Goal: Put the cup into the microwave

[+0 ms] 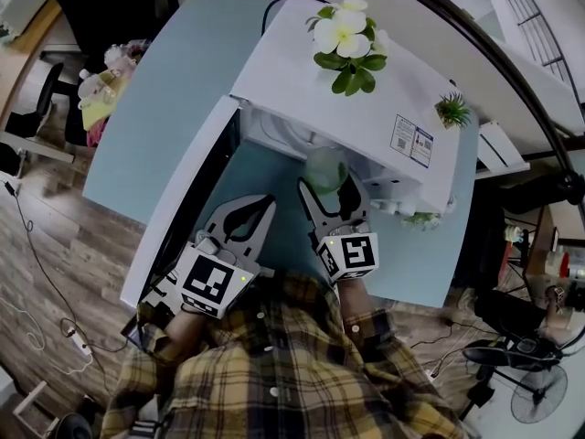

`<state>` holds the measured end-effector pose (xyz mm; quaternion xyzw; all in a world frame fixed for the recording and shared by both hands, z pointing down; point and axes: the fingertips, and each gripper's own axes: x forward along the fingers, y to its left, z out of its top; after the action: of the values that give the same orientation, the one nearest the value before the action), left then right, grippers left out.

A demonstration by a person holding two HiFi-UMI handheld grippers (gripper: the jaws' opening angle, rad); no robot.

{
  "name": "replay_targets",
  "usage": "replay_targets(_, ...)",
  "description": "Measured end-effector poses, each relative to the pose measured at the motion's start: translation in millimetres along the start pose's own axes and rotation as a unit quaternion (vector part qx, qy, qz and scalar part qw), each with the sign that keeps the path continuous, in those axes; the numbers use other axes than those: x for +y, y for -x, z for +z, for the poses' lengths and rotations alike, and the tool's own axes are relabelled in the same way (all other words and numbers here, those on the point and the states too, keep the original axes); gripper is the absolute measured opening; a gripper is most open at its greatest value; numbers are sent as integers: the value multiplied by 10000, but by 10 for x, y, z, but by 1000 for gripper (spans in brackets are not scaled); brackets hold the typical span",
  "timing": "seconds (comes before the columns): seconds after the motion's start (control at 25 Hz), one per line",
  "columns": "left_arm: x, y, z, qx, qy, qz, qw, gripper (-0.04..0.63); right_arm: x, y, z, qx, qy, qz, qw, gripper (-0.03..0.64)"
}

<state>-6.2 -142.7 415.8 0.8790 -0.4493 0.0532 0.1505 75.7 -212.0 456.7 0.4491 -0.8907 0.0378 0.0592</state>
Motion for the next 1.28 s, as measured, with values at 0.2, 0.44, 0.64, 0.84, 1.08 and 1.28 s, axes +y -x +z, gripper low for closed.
replay_targets(0.2, -50, -21, -58, 16, -105, -49, 9999, -9, -18, -128, -89, -49, 81, -37, 9999, 351)
replay_targets(0.44, -104, -44, -74, 79, -199, -134, 9997, -9, -53, -310, -181, 24, 162, -134, 9998, 351)
replay_targets(0.64, -98, -61, -78, 71, -216, -132, 9997, -9, -107, -412, -193, -38, 156, -178, 9997, 348)
replay_targets(0.84, -101, -63, -75, 25, -193, -119, 9997, -9, -163, -472, -238, -79, 105, -251, 9996, 347)
replay_targets(1.08, -132, -63, -76, 35, -218, -155, 9996, -9, -279, -531, -305, -71, 20, -474, 9988, 345)
replay_targets(1.28, -194, -83, -85, 58, -256, -250, 9993, -9, -353, -572, -368, 50, -152, -599, 9981, 342)
